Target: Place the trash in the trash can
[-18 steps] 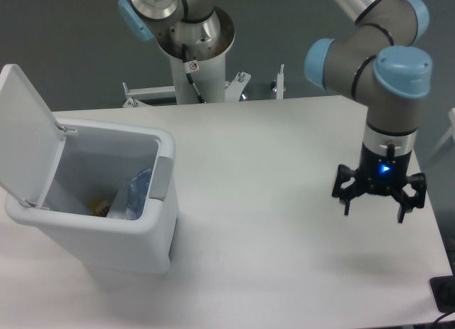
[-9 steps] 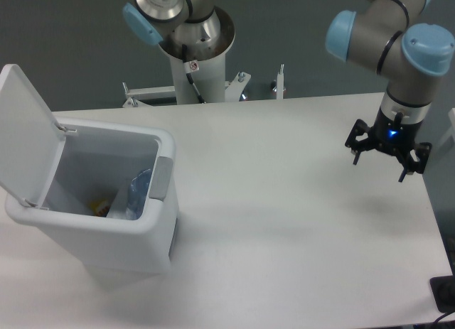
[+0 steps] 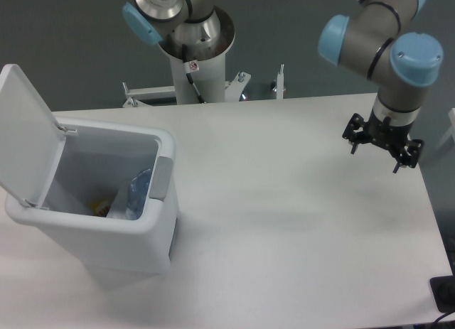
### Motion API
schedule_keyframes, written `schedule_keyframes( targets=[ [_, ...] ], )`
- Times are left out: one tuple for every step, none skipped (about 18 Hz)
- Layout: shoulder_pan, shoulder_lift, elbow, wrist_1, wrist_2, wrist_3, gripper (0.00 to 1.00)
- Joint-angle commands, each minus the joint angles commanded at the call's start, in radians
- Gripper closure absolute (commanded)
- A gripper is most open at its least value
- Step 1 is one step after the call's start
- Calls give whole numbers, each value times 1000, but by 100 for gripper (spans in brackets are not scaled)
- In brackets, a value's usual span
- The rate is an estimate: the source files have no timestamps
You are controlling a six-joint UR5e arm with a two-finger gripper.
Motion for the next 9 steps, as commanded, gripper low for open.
schedule_keyframes(
  targets=[
    [0, 2, 0, 0, 0, 0, 0],
    [0, 2, 0, 3, -2, 0, 0],
    [0, 2, -3, 5, 0, 0, 0],
    [0, 2, -6, 5, 0, 0, 0],
    [-2, 2, -8, 5, -2, 0, 0],
    [-2, 3, -9, 6, -2, -2, 0],
    [-2, 3, -14, 8, -2, -2, 0],
    [-2, 3, -18, 9, -2, -2, 0],
    [-2, 3, -18, 9, -2, -2, 0]
  ],
)
